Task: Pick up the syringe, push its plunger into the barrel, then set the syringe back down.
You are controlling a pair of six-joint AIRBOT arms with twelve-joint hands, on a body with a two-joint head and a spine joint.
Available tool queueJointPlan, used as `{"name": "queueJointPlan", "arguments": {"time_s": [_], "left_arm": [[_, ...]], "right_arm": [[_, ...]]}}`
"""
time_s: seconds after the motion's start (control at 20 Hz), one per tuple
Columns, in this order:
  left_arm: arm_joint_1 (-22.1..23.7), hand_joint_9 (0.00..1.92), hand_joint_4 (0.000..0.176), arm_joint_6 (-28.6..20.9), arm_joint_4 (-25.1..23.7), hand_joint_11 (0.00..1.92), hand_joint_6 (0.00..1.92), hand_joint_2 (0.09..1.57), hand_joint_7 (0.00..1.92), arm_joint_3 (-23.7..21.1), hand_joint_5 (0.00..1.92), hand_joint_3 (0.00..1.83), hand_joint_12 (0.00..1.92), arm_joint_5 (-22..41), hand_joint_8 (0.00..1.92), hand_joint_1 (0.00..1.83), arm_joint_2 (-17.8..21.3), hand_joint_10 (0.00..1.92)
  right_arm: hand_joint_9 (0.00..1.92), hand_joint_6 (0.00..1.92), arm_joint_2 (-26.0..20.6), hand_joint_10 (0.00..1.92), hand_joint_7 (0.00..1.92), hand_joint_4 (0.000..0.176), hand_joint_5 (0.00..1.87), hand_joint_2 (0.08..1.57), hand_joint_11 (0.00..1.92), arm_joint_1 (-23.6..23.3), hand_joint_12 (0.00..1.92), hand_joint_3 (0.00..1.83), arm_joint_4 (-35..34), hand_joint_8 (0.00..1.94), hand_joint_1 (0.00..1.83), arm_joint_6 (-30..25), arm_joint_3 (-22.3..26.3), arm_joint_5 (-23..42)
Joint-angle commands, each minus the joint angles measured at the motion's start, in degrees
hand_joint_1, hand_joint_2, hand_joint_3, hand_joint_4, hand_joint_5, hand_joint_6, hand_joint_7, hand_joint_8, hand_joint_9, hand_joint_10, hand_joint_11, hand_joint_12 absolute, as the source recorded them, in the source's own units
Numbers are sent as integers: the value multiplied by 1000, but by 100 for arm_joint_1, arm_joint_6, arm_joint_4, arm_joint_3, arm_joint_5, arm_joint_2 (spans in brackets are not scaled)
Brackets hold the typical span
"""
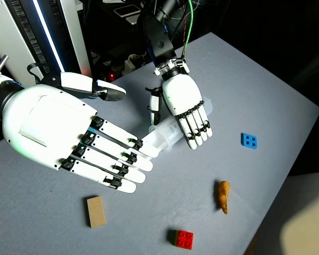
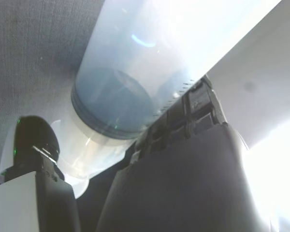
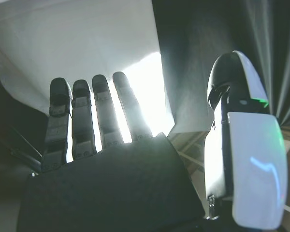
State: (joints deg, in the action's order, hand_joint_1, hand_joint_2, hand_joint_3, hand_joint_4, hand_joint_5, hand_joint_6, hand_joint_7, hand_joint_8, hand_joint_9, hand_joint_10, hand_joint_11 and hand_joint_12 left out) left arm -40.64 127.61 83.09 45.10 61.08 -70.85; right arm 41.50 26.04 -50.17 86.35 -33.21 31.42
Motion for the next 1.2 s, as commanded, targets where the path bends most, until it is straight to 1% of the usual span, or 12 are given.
{"name": "queueJointPlan", "arguments": {"time_s": [0.0,0.3,0.4,0.5,0.6,0.7,0.75,0.8,0.85,0.95,1.0,1.15], "left_arm": [[-3,0,0,24,-314,0,0,1058,0,-4,0,2,0,206,0,590,-19,0],[4,72,0,24,-314,76,2,1090,56,-22,61,3,66,206,0,645,-20,4],[12,179,0,24,-314,2,2,1144,156,-24,133,0,529,206,2,663,-20,4],[12,351,0,24,-314,43,13,1133,364,-25,314,0,838,206,13,868,-24,17],[9,472,0,24,-314,94,12,1159,511,-30,446,1,953,206,11,966,-24,18],[1,746,0,24,-314,315,35,1195,778,-31,693,1,996,206,50,1147,-24,86],[-9,869,0,24,-314,441,1090,1218,876,-34,663,0,1022,206,980,1184,-24,128],[-17,796,0,24,-314,579,1299,1241,789,-36,610,0,1076,206,1292,1311,-24,1140],[-25,798,0,24,-314,588,1272,1214,769,-38,633,0,1573,206,1338,1448,-23,1281],[-33,791,0,24,-314,618,1099,1189,828,-41,787,0,1381,205,1310,1355,-23,1433],[-37,814,0,24,-314,691,988,1165,820,-45,843,0,1612,205,1260,1461,-23,1334],[-42,878,0,24,-314,774,855,1141,919,-57,913,0,1531,205,1175,1377,-23,1414]], "right_arm": [[43,1,-36,2,42,0,50,1052,0,-33,342,0,205,1,89,-54,17,456],[47,3,-36,5,44,0,55,1037,0,-35,300,0,205,4,88,-54,17,455],[43,0,-36,2,42,0,51,1038,0,-34,260,0,205,2,96,-54,17,452],[43,0,-36,1,39,0,47,1043,0,-35,264,2,205,0,68,-54,17,453],[57,3,-36,4,49,0,58,1034,0,-35,313,0,204,2,67,-54,17,452],[54,2,-36,1,50,0,62,1034,0,-35,339,0,204,1,82,-54,17,453],[57,1,-36,2,50,0,61,1035,0,-36,348,0,204,1,67,-54,17,453],[66,3,-36,4,63,0,72,1030,0,-36,382,0,204,4,68,-54,17,453],[76,5,-36,5,76,0,87,1027,0,-36,403,0,204,5,75,-55,17,453],[83,1,-35,4,76,0,84,1027,0,-35,437,0,204,2,92,-55,17,453],[75,0,-35,0,60,0,69,1027,0,-35,439,0,204,0,79,-56,17,455],[76,1,-35,0,63,0,69,1033,0,-36,450,2,204,1,102,-67,18,456]]}}
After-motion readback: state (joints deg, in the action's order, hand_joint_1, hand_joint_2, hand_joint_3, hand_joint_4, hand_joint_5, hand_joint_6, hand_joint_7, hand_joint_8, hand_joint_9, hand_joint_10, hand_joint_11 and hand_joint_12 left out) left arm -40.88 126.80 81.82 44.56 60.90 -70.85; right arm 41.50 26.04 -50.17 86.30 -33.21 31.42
